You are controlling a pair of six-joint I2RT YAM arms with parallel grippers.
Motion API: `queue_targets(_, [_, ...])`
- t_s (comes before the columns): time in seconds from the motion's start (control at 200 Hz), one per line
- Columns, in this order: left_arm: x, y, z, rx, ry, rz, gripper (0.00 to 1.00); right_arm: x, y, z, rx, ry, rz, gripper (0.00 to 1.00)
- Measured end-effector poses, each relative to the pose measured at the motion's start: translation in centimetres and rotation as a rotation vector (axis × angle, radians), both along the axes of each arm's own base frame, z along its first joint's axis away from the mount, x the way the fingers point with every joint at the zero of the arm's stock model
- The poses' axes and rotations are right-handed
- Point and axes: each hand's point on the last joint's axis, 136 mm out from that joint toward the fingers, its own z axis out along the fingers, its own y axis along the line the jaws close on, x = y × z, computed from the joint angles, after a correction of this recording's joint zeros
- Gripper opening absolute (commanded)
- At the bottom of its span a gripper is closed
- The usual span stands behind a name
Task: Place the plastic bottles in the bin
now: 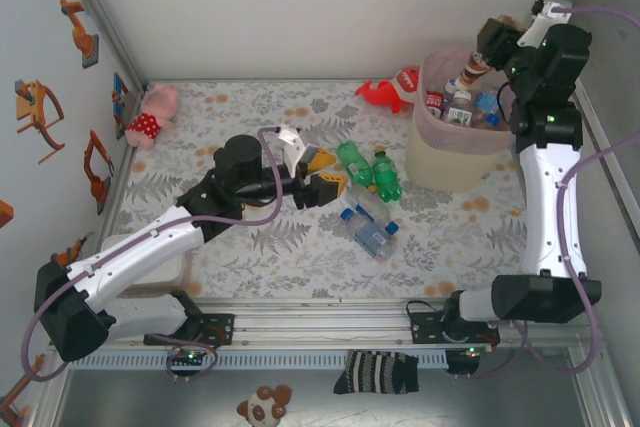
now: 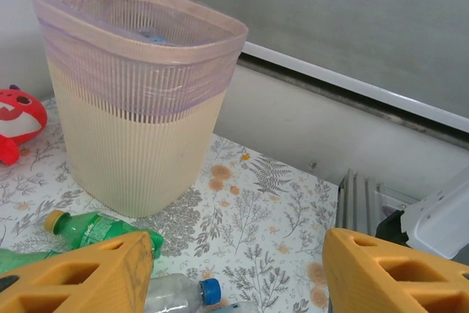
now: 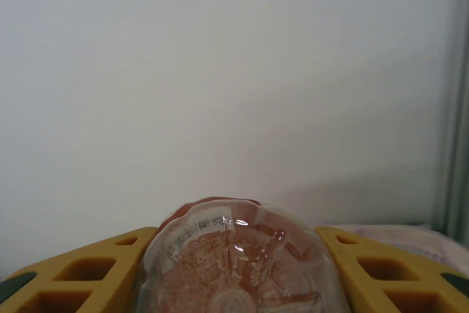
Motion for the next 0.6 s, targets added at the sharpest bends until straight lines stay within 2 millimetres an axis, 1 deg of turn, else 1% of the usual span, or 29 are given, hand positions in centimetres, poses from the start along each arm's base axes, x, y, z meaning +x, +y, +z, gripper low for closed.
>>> queue_targets(0.13, [0.7,-0.2,-0.7,0.009,0.010,0.009,0.62,2.3,-3.7,-1.8,0.078,-0.025,-0.100,0.41])
queue_targets(0.2, [1.2,-0.4,-1.2,0.018,0.022,0.017,0.62,3.5,-5.1,-2.8,0.124,-0.039,-0.136,0.41])
queue_targets(0.245, [1.6,-0.4,-1.7,0.025,0.033,0.021,0.62,4.4,-5.9,-4.0,0.156,-0.037,-0.157,0.41])
queue_targets(0.411, [2.7,-0.6,-3.0,0.042,0.073,0.037,0.62,7.1,-6.5,-7.4,0.276,-0.040,-0.169,0.41])
queue_targets(0.596, [3.5,-0.6,-3.4,0.040,0.090,0.047,0.62,9.6,-6.7,-10.0,0.415,-0.064,-0.151,0.41])
